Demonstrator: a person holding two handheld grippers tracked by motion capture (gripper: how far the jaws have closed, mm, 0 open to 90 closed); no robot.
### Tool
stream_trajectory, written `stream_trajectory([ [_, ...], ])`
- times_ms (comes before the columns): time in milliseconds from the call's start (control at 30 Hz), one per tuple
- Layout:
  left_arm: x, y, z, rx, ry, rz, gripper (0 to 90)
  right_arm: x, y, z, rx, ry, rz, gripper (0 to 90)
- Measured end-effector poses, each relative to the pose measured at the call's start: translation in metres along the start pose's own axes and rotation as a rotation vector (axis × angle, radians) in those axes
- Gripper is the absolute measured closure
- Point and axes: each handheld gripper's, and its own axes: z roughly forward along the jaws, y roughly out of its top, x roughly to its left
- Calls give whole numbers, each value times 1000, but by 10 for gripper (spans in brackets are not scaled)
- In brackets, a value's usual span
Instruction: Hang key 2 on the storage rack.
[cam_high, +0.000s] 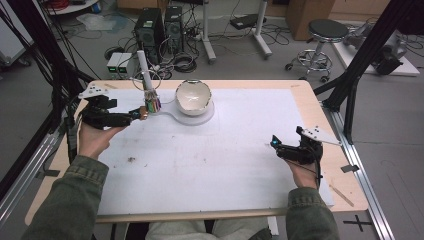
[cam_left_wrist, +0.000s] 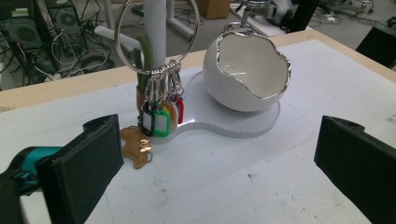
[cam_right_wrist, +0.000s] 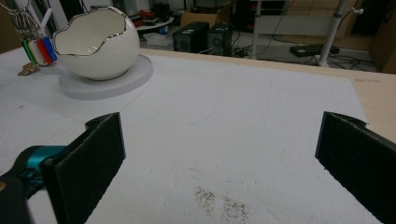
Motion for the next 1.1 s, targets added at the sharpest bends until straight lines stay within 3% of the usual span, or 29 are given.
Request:
stream_trajectory([
  [333, 6, -19, -8, -33, 32, -11, 16, 0, 0, -1, -2, 0, 5, 6],
  [533, 12, -35, -11, -50, 30, -49, 16, 0, 0, 0, 0, 1, 0, 6],
  [633, 14, -44, -13, -55, 42, -48, 16, 0, 0, -1, -6, 0, 5, 6],
  [967, 20, -65, -17, -86, 69, -107, 16, -1, -1, -3, -11, -9, 9, 6],
  [1100, 26, -77, -20, -101, 55, -143, 16, -1, -1, -3, -11, -7, 12, 6],
])
